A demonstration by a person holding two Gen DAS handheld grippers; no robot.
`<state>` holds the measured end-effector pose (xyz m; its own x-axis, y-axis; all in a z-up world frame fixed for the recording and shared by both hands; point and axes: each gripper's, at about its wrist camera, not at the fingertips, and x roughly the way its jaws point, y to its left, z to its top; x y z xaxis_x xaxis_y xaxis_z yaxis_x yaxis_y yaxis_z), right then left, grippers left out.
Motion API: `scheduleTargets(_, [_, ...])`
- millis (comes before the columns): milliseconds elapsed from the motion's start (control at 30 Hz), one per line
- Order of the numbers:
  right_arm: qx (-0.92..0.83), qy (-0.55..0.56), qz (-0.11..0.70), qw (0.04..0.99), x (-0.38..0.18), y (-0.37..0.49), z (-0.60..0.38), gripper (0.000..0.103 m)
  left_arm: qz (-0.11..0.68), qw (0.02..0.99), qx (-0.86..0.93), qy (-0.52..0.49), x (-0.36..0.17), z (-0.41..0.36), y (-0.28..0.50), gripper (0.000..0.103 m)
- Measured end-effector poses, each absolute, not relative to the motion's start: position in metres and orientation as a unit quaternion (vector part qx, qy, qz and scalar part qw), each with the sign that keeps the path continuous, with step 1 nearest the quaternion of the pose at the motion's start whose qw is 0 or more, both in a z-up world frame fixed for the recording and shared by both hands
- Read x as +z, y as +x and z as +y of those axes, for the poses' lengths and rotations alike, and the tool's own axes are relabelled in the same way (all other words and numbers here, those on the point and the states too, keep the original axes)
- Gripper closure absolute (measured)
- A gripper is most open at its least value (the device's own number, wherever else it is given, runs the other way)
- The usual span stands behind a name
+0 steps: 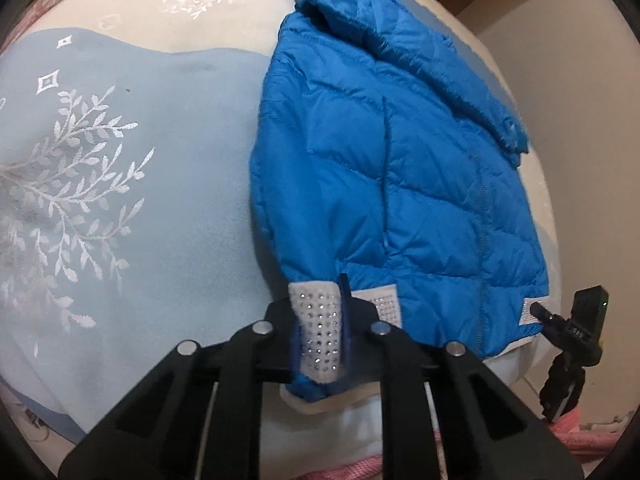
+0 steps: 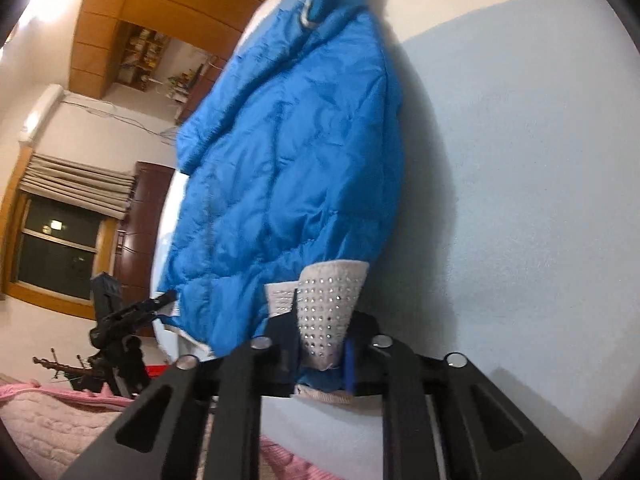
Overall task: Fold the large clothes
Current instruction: 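Grasp the reflective hem corners with the left tool while the right tool grasps the other, then lift the hem with both tools and fold it toward the collar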
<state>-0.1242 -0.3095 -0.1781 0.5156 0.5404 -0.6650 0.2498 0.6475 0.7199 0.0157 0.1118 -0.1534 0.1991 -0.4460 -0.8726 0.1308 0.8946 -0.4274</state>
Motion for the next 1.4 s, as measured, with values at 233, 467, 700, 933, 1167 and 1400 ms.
scheduleTargets(233, [0.100, 0.399, 0.504, 0.759, -0.173, -0.138, -0.307, 0.091, 0.613, 0.755, -0.188, -0.135, -0.155, 0.126, 0.002, 0.091])
scheduleTargets(467, [0.089, 0.429, 0.516, 0.736, -0.199, -0.139, -0.312, 0.091, 0.624, 0.748, -0.178, -0.140, -0.178, 0.121, 0.012, 0.089])
scheduleTargets(700, [0.100, 0.414, 0.506, 0.750, -0.178, -0.141, -0.315, 0.092, 0.616, 0.742, -0.199, -0.172, -0.161, 0.134, 0.012, 0.092])
scheduleTargets(933, [0.117, 0.394, 0.449, 0.793, -0.111, -0.121, -0.321, 0.092, 0.559, 0.750, -0.264, -0.234, -0.098, 0.125, 0.037, 0.092])
scheduleTargets(1167, [0.128, 0.386, 0.406, 0.818, -0.056, -0.075, -0.346, 0.092, 0.509, 0.763, -0.311, -0.248, -0.050, 0.103, 0.096, 0.092])
scheduleTargets(1400, [0.126, 0.381, 0.387, 0.830, -0.025, -0.019, -0.375, 0.092, 0.474, 0.781, -0.327, -0.243, -0.019, 0.080, 0.165, 0.092])
